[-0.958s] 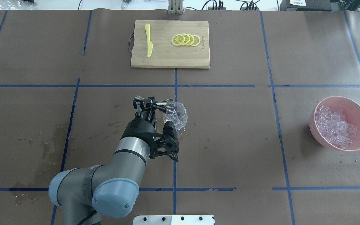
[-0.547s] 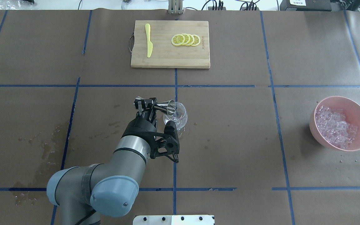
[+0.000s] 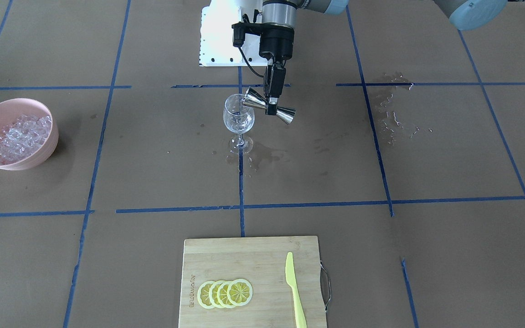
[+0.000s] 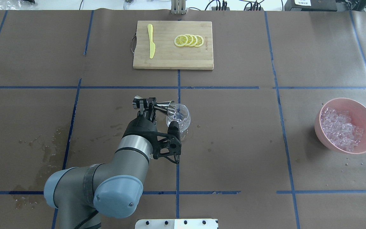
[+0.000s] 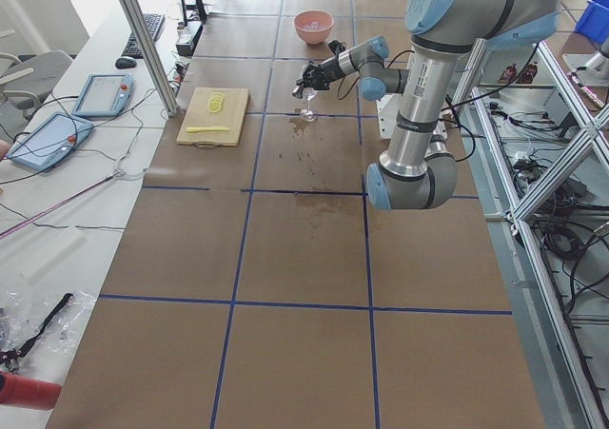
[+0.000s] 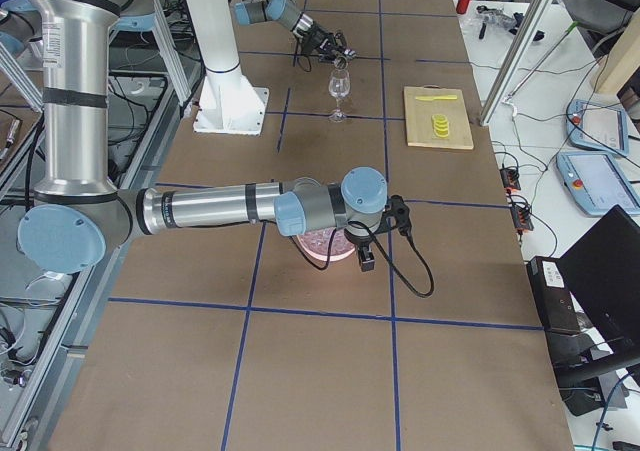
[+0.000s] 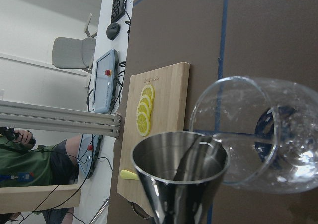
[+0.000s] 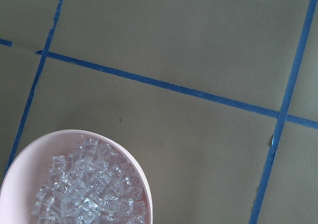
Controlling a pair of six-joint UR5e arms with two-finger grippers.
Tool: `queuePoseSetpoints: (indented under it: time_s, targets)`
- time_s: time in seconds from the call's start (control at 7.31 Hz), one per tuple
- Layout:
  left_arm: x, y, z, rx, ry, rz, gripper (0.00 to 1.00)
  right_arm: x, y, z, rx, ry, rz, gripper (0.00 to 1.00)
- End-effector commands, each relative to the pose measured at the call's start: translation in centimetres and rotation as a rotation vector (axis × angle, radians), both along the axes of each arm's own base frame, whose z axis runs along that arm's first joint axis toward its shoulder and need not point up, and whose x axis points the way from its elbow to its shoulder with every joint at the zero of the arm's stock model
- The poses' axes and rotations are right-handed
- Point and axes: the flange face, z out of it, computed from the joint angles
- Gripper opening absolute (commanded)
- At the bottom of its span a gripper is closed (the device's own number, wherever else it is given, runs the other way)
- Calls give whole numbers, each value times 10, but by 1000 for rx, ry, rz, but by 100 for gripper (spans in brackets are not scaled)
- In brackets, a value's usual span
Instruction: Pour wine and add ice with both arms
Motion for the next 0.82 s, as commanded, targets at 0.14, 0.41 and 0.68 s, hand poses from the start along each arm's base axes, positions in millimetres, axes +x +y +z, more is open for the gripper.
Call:
queuePoseSetpoints:
  time_s: [0.14, 0.41, 0.68]
  targets:
    - [-1, -5, -9, 3, -53, -1, 0, 0, 0, 2, -3, 0, 0, 100]
    - [-4, -7, -12, 17, -75, 5, 0, 0, 0, 3, -6, 1, 0, 100]
    - [-4, -8, -11, 26, -106, 12, 0, 0, 0, 3, -6, 1, 0, 100]
